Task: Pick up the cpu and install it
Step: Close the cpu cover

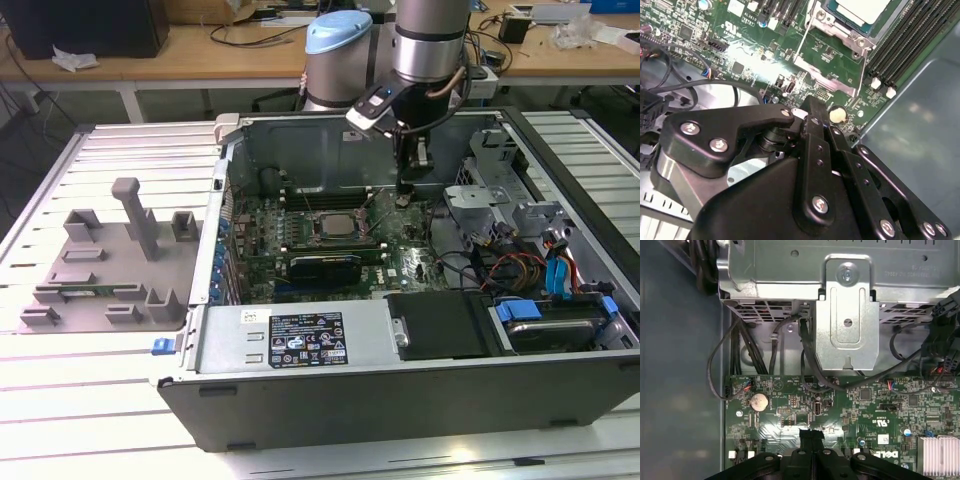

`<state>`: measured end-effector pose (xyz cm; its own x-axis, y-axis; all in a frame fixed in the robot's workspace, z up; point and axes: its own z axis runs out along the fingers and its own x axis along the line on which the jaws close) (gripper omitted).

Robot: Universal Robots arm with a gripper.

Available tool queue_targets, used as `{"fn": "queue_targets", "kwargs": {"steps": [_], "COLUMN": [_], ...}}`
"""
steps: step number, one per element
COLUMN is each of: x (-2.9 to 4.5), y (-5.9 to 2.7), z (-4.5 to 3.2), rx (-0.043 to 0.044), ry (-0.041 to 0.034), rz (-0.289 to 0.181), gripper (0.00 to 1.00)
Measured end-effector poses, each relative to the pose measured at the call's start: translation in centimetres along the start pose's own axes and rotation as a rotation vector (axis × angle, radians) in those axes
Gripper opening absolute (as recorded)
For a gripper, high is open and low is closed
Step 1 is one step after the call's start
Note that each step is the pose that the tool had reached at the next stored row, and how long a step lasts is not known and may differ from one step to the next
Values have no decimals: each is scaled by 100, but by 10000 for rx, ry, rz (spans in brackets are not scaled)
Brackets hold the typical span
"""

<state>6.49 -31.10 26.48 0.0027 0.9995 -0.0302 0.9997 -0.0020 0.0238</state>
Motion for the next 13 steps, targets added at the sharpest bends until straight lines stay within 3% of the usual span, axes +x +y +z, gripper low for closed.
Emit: {"fn": "queue_targets", "kwargs": {"steps": [7,13], "x": [5,5], "y": [-19,-131], "z": [146,163], "rx": [52,52], "ry": [0,0], "rz": [-2,-4], "gripper": [11,11]}}
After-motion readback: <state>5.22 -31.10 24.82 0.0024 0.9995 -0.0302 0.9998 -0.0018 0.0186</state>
